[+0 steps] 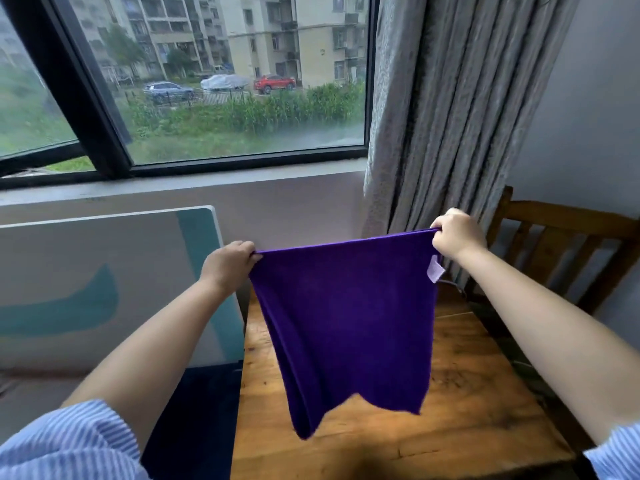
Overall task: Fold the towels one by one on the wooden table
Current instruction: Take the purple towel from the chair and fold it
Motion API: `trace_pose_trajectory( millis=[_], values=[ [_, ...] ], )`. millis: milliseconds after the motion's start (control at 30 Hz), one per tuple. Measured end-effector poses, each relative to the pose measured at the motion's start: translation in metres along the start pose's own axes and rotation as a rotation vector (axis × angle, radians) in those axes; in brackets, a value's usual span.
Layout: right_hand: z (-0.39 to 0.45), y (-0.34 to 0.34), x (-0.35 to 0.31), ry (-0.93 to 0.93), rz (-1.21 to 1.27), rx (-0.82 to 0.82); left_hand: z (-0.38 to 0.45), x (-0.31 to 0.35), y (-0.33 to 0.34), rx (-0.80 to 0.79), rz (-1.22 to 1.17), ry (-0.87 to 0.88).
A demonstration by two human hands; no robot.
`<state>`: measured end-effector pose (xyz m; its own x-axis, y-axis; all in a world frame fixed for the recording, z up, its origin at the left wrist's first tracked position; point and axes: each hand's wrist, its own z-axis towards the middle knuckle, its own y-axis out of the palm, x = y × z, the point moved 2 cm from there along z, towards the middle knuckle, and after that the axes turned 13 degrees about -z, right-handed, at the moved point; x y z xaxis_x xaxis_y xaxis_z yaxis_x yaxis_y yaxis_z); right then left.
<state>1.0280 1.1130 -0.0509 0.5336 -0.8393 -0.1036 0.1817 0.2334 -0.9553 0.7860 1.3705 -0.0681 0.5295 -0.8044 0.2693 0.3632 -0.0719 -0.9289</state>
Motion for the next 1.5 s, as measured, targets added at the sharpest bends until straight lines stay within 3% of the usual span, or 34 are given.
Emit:
trace_pose_trajectory(
  millis=[167,400,500,567,600,667,733,800,967,1033,1167,1400,1500],
  values=[
    [0.010,0.029,-0.003,-0.007,-0.034,-0.131,0.003,-0.001,0.029,-0.172,0.015,-0.163],
    [0.054,0.044,-0.011,0.020,0.147,0.055,0.039,-0.006,0.021,0.008,-0.087,-0.271],
    [0.060,0.038,-0.015,-0.010,0.228,0.178,0.046,-0.010,0.009,0.119,-0.035,-0.180],
    [0.051,0.044,-0.014,-0.044,0.227,0.237,0.038,-0.017,0.013,0.184,0.013,0.008],
    [0.043,0.052,-0.012,-0.083,0.215,0.265,0.030,-0.021,0.019,0.152,0.074,0.109],
    [0.018,0.080,-0.006,-0.194,0.176,0.265,0.005,-0.040,0.048,0.002,0.109,0.139],
    [-0.017,0.116,-0.001,-0.314,0.057,0.154,-0.026,-0.051,0.080,-0.123,0.187,0.168],
    [-0.054,0.154,0.007,-0.404,-0.049,-0.063,-0.057,-0.051,0.105,-0.370,0.203,0.095],
    [-0.154,0.235,0.020,-0.490,-0.172,-0.423,-0.132,-0.061,0.176,-0.799,0.354,0.067],
    [-0.181,0.248,0.021,-0.479,-0.195,-0.542,-0.155,-0.066,0.194,-0.874,0.358,0.056],
    [-0.214,0.262,0.024,-0.465,-0.267,-0.578,-0.189,-0.073,0.215,-0.983,0.376,0.069],
    [-0.248,0.264,0.023,-0.471,-0.361,-0.729,-0.217,-0.076,0.232,-1.041,0.365,0.137],
    [-0.256,0.264,0.019,-0.467,-0.534,-0.858,-0.227,-0.078,0.240,-1.085,0.375,0.160]
  ],
)
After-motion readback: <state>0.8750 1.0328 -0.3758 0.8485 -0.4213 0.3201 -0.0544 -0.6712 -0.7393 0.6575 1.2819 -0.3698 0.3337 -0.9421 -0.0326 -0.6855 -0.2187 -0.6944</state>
